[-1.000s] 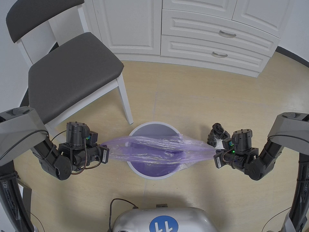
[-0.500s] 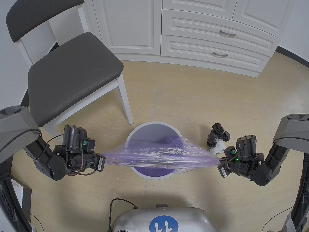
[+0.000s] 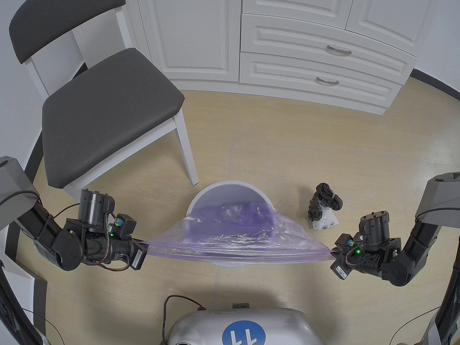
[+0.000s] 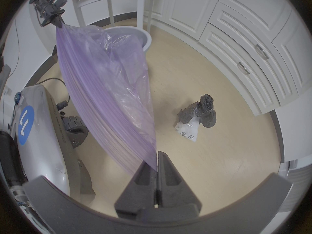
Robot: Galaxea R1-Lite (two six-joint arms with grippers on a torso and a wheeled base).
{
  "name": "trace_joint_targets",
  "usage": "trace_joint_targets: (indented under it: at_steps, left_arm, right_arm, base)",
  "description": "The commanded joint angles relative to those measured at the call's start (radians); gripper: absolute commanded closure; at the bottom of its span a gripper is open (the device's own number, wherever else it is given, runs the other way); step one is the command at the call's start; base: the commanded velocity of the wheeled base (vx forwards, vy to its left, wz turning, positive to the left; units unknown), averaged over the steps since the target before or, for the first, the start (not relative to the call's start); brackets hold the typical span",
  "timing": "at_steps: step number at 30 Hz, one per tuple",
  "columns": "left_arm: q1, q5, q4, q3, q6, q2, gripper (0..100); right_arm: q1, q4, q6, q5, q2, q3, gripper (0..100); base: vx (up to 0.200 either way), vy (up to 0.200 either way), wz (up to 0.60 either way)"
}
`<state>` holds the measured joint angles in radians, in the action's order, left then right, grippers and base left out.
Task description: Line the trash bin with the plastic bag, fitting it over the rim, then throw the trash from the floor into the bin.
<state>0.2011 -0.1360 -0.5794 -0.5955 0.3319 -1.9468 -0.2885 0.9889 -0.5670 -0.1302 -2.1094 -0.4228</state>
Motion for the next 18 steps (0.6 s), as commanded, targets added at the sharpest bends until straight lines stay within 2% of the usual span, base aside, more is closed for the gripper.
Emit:
trace_joint_targets:
  at_steps: [1, 2, 7, 13, 18]
  left_arm:
    - [-0.005, 0.006, -0.004, 0.014, 0.033, -0.018, 100]
    - [-0.011, 0.006, -0.014, 0.016, 0.065, -0.052, 100]
    - [-0.011, 0.012, -0.066, 0.005, 0.070, -0.119, 100]
    - [-0.011, 0.064, -0.249, 0.006, 0.061, -0.222, 100]
    - [-0.008, 0.090, -0.316, 0.013, 0.059, -0.244, 100]
  right_arm:
    - [-0.006, -0.003, -0.011, -0.006, -0.014, 0.012, 100]
    - [-0.009, -0.003, -0.014, -0.006, -0.031, 0.009, 100]
    - [-0.018, 0.014, -0.007, -0.016, -0.080, -0.013, 100]
    - [-0.023, 0.169, -0.004, -0.020, -0.178, -0.030, 100]
    - [-0.038, 0.261, -0.001, -0.068, -0.216, -0.030, 100]
  base:
    - [0.000, 0.000, 0.00]
    - [0.000, 0.000, 0.00]
    - [0.000, 0.000, 0.00]
    - [0.000, 0.000, 0.00]
    - [0.000, 0.000, 0.00]
